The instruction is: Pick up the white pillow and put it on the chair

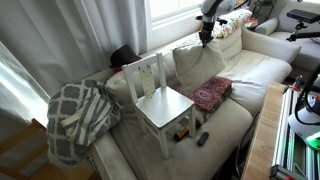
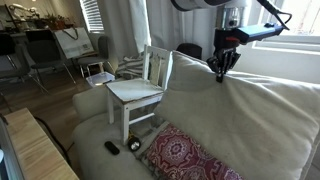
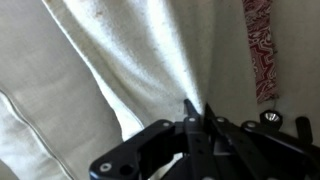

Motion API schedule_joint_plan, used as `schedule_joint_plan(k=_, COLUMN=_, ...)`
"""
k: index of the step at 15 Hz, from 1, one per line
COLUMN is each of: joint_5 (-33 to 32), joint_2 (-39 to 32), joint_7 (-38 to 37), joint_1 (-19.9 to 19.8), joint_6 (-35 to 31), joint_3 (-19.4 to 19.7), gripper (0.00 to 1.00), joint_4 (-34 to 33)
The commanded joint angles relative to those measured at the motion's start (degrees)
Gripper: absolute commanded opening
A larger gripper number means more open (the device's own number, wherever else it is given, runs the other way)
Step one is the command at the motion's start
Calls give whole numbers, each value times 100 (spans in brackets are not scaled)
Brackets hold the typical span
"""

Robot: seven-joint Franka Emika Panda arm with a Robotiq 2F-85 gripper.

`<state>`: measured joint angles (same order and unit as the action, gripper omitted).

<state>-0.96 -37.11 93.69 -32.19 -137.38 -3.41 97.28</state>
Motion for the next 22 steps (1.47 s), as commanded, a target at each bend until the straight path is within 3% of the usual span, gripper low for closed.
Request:
schedule_joint_plan(k=1, joint_5=201, joint_2=114, joint_7=113, joint_1=217, joint_6=-21, joint_3=227, gripper=8, joint_4=120)
schedule_joint_plan(k=5, joint_5=204, joint_2=-37, joint_7=101, joint_1=266, joint_6=-17, joint_3=286, gripper=8, joint_4=73)
schedule_joint_plan(k=6, joint_5=160, joint_2=-88, joint_7=12, joint_1=303, joint_6=-146, joint_3=341, gripper=2, joint_4=42)
schedule_joint_plan(k=9, joint_5=137, joint_2=174, joint_7=214, joint_1=322, joint_6=-70, joint_3=306, gripper=2, joint_4=217)
schedule_joint_plan(k=22, joint_5=515, joint_2=2087, joint_7=11, joint_1=685, joint_6=153, joint_3=481, gripper=2, joint_4=1488)
